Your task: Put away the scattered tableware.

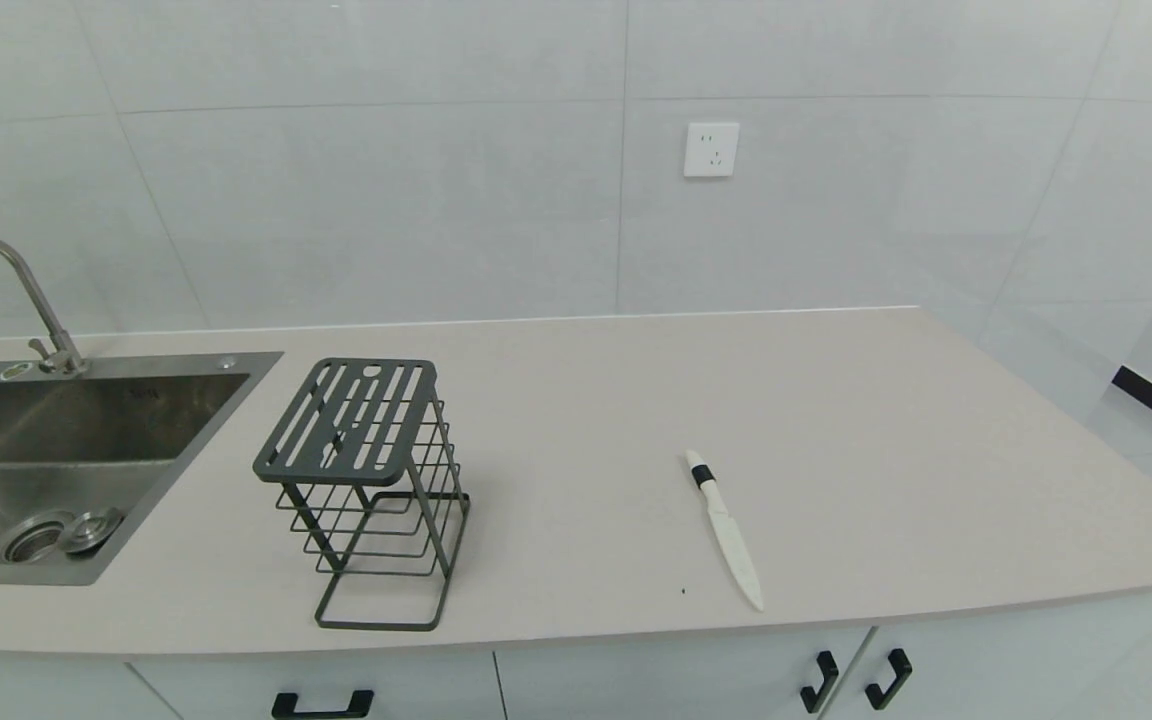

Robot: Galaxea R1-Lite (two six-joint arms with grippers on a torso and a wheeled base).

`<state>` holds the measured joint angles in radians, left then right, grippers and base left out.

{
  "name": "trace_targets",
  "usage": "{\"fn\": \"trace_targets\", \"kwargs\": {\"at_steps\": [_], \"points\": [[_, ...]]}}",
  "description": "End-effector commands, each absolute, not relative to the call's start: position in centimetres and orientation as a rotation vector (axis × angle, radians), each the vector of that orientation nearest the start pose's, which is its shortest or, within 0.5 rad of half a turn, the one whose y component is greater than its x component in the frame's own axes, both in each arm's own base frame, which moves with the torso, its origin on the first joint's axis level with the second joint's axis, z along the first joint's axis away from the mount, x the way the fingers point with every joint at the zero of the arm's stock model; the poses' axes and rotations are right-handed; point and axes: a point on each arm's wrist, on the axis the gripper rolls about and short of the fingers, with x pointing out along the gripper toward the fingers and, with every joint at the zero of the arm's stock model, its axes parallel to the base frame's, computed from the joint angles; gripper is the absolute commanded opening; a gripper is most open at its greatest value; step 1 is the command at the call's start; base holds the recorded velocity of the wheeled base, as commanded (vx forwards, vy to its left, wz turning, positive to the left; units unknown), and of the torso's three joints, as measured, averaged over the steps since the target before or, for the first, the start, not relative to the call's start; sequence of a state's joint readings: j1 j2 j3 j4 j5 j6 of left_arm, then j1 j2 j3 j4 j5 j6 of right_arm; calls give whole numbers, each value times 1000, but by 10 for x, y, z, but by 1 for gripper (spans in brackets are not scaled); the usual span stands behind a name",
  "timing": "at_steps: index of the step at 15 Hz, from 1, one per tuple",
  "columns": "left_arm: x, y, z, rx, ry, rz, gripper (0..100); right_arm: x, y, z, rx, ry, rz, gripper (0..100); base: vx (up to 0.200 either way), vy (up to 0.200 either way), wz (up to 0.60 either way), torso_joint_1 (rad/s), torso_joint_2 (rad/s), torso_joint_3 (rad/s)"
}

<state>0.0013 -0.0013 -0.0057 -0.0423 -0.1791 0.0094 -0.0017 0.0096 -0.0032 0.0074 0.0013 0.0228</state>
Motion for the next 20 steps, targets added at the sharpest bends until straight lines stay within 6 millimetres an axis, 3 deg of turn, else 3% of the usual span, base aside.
{"fn": "trace_targets", "kwargs": {"at_steps": [1,10,12,13,17,20], "points": [[-24,-4,82,14,-50,-178,100,-22,0,76,23,15,-2,100,0,0,0,300,-598,-300],[-23,-3,81,4,-55,-149,100,-22,0,77,8,-2,6,100,0,0,0,56,-113,-54],[-23,-3,81,1,-56,-149,100,-24,0,92,12,-135,5,100,0,0,0,0,0,0],[-23,-3,81,1,-56,-149,100,-29,2,115,-25,-244,61,100,0,0,0,0,0,0],[-23,-3,81,1,-55,-149,100,-18,6,138,-7,54,307,100,0,0,0,0,0,0],[-23,-3,81,3,-55,-149,100,9,8,152,25,263,382,100,0,0,0,0,0,0]]}}
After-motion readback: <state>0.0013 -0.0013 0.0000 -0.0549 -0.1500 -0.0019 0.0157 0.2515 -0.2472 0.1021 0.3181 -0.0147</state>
